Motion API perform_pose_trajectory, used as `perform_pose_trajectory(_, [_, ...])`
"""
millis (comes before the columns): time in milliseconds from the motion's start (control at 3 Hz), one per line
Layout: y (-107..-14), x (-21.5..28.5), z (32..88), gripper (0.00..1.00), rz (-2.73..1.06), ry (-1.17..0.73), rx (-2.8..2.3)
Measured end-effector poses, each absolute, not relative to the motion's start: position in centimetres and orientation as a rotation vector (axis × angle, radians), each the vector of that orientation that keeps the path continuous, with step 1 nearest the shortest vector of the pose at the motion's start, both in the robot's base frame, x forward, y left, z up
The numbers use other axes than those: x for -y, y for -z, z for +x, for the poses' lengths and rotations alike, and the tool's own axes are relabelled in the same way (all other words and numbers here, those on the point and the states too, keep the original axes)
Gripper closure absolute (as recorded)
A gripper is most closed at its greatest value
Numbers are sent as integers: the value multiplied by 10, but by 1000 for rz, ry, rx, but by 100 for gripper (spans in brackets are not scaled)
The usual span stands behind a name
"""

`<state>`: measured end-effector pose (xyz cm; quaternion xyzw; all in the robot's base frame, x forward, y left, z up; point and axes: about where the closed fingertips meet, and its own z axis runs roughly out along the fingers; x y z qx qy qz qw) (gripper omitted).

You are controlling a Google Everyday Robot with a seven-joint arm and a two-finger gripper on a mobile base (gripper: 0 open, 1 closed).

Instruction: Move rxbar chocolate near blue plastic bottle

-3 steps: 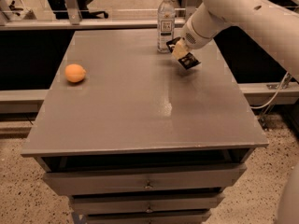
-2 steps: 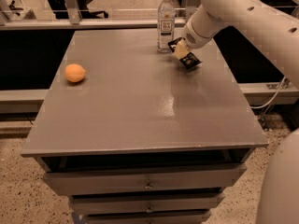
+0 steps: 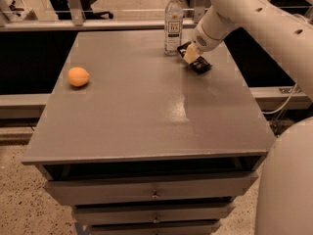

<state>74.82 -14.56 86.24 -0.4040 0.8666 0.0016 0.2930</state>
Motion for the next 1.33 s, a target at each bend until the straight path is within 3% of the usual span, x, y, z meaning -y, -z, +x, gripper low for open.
perform_pose_trajectory(667, [-859,146,750,13,-1104,-13,-2309])
perform_pose_trajectory(1000, [-866,143,750,0,-1101,-36,-2284])
perform_pose_trajectory(1333, [-881,146,746,0,-1061,-130,-2235])
